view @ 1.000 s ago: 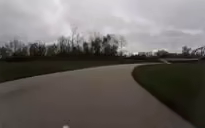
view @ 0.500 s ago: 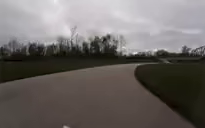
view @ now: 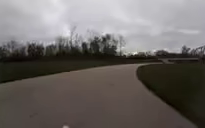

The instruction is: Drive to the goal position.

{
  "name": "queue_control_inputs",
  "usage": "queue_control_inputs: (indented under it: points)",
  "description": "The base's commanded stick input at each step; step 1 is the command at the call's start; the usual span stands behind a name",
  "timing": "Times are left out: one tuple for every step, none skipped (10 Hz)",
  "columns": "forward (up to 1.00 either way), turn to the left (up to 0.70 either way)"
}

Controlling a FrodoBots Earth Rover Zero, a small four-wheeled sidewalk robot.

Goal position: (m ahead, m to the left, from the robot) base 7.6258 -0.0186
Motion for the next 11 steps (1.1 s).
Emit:
queue_control_inputs:
  points:
    - [1.0, 0.0]
    - [1.0, 0.0]
    - [1.0, 0.0]
    - [1.0, 0.0]
    - [1.0, 0.0]
    - [1.0, 0.0]
    - [1.0, 0.0]
    - [1.0, 0.0]
    - [1.0, 0.0]
    - [1.0, 0.0]
    - [1.0, 0.0]
